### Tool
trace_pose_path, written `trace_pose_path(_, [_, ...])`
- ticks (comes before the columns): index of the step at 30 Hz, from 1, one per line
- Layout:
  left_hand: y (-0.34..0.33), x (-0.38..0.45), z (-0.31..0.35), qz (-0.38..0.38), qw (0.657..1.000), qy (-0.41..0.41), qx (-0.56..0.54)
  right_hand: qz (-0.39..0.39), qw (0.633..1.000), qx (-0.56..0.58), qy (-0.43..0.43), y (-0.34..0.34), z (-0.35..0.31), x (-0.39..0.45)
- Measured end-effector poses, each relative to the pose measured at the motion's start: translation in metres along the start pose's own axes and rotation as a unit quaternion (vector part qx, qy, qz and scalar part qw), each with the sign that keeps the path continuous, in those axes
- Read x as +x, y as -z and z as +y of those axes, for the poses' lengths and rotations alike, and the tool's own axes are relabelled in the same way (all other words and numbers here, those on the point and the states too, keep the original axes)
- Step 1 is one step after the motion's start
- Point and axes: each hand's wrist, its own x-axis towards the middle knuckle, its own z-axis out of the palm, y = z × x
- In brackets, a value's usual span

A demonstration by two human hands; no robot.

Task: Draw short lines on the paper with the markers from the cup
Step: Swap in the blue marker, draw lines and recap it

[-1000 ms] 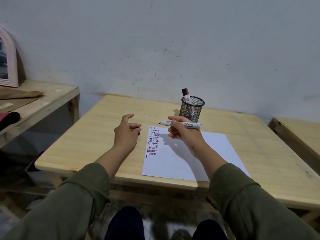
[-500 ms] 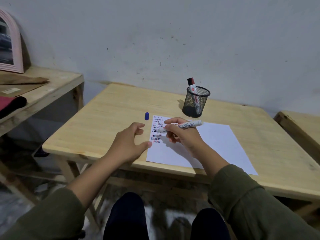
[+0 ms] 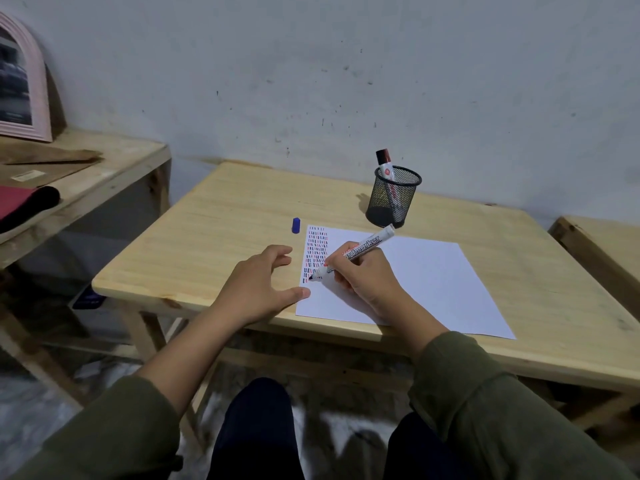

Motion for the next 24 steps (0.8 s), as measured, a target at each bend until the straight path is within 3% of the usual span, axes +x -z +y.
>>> trace_pose_path(17, [0.0,0.0,0.001,0.003,1.0,0.004,0.001,-0.014,1.0,-0.015,-0.016,-0.001,-0.004,-0.004])
trace_pose_path(24, [0.005,0.008,0.003,-0.007,0.999,0.039,-0.036,0.032,0.993,0.115,-0.011,0.008,-0.01,0.004])
